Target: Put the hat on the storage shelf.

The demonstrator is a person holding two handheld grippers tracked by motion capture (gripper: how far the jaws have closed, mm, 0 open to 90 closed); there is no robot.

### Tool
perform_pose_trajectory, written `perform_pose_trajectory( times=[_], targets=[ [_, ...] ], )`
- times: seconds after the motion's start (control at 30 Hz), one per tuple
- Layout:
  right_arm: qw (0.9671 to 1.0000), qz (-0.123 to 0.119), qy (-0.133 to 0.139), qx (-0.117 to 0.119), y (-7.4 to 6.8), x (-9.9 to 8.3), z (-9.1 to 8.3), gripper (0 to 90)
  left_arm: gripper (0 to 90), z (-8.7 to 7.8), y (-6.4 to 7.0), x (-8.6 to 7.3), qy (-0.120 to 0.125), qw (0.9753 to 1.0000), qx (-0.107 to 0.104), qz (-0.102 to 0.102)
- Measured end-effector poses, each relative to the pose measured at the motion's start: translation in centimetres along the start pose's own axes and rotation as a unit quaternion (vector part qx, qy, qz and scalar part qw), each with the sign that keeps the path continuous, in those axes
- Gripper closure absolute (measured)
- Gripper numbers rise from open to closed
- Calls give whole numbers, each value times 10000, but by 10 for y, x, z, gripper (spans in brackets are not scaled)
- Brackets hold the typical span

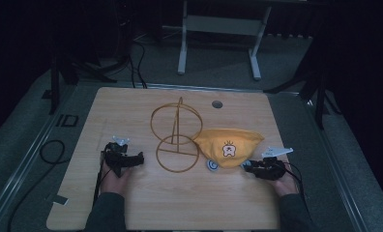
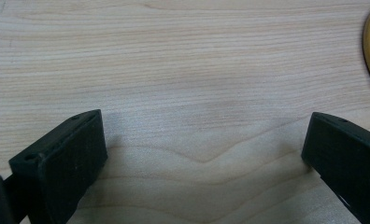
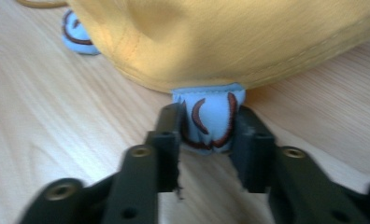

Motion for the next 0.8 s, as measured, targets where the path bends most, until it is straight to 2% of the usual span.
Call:
perform_pose_trajectory(
  times=[0.1, 0.2, 0.23, 0.53, 0.8],
  targets=[
    [9998, 17, 202, 42, -4, 3, -3, 827, 0, 0, 0, 0, 2, 10000, -2, -2],
    [9996, -49, 288, 36, -7, 6, -5, 834, 0, 0, 0, 0, 2, 10000, -2, -2],
    [9991, -91, 413, 43, -9, 11, -9, 837, 0, 0, 0, 0, 2, 10000, -2, -2],
    [9963, -239, 824, 4, -14, 33, -27, 843, 0, 0, 0, 0, 0, 10000, -2, -2],
    [9909, -425, 1272, -111, -18, 58, -44, 844, 0, 0, 0, 0, 1, 10000, -1, 1]
  ],
)
Point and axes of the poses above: each handheld gripper's, and its own axes: z roughly forward along the jaws, x roughly out of its top, y roughly to its right, the point moved 3 cm from there along z, roughly forward along the jaws, and after that the axes turned 13 degrees about -z, right-handed, at the moved point
